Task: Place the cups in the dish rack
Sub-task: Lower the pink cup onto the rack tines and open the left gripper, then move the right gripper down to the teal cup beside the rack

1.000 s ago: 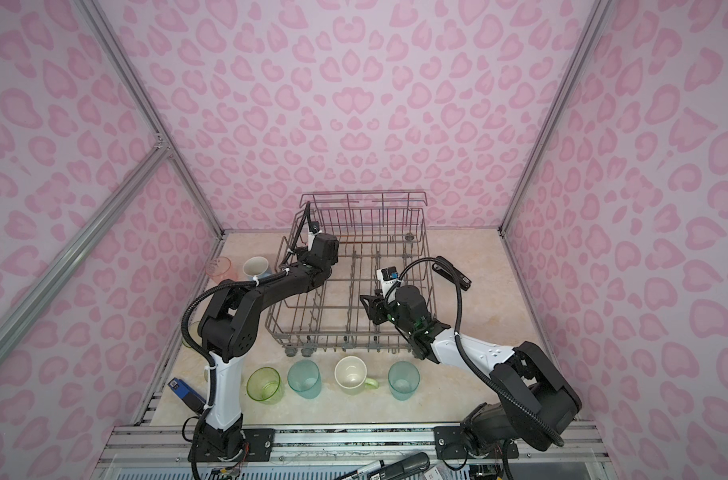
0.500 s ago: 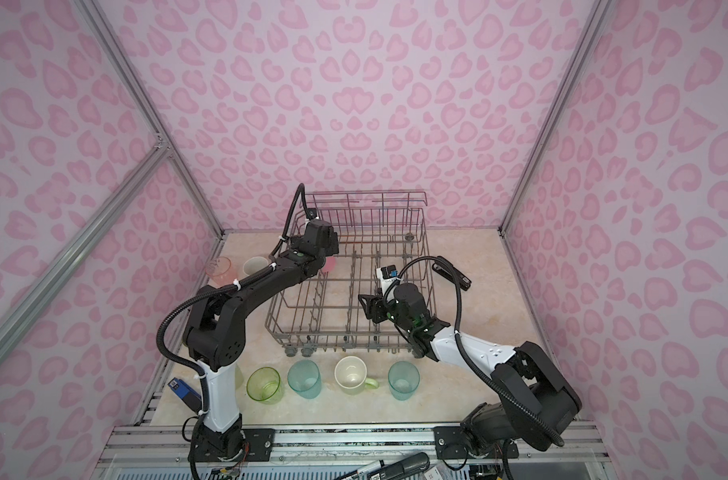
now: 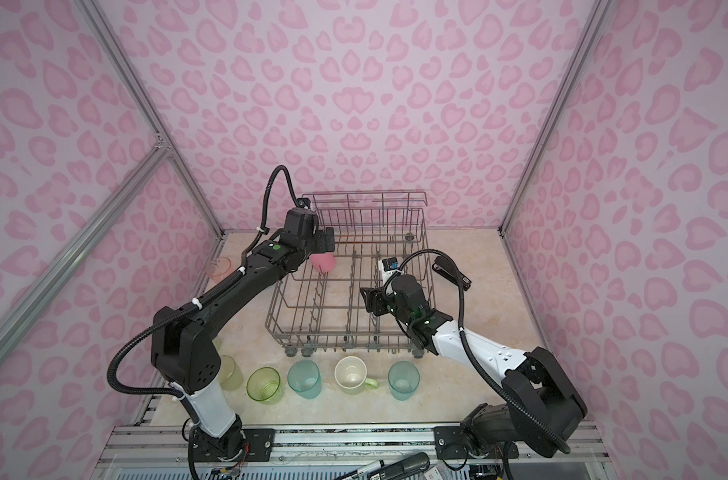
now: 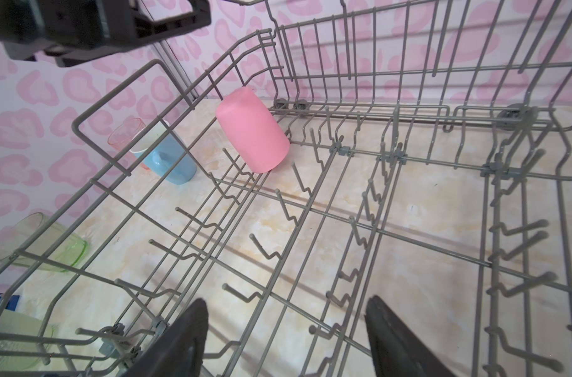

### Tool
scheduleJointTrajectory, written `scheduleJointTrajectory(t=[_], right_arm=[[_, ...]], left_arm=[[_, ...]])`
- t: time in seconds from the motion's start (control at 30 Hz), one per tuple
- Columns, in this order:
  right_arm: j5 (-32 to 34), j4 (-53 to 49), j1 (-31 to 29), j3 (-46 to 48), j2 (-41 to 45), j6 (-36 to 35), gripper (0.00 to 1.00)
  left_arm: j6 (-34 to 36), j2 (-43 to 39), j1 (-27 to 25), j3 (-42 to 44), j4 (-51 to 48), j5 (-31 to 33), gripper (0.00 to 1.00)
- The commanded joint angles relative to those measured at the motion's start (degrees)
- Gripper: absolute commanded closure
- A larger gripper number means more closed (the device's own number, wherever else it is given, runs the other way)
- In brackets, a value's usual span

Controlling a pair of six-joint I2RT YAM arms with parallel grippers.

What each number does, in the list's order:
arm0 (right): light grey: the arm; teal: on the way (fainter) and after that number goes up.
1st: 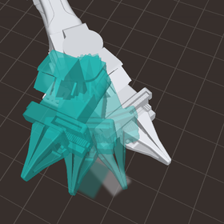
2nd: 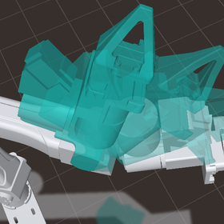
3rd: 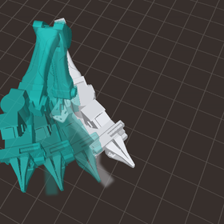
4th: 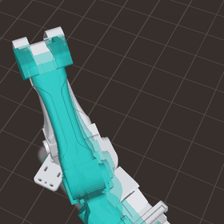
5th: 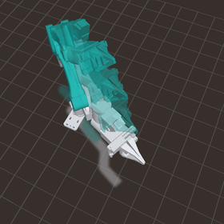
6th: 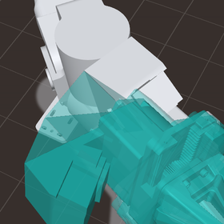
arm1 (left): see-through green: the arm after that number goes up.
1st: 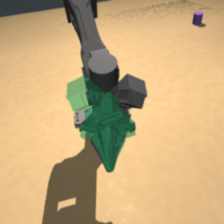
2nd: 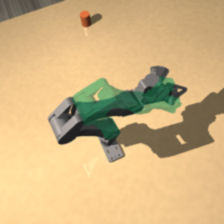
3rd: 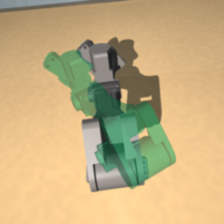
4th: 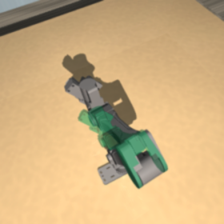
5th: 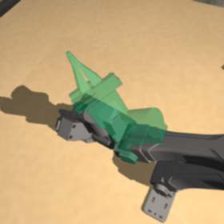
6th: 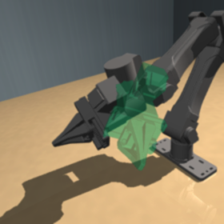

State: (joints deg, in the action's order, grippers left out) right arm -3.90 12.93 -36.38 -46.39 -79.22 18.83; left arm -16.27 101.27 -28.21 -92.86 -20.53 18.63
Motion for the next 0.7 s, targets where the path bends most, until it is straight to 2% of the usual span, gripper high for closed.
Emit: scheduleJointTrajectory(t=[0.0,0.2,0.47,0.67], right_arm=[[4.64,-7.13,-0.36,-2.15,0.67,-0.23,0.26],[11.88,-21.17,-3.78,-7.23,4.38,0.83,0.27],[18.97,-42.15,-10.49,-12.42,10.82,5.21,0.34],[25.25,-55.60,-19.96,-13.48,15.50,10.25,0.35]], left_arm=[[3.82,-3.95,-0.09,1.15,-6.91,-8.36,0.01],[7.53,-12.06,-0.09,7.33,-10.05,-16.09,0.02],[10.78,-22.48,-0.34,20.74,-6.67,-25.15,0.03],[12.55,-27.20,-0.75,25.06,-3.94,-29.21,0.05]])
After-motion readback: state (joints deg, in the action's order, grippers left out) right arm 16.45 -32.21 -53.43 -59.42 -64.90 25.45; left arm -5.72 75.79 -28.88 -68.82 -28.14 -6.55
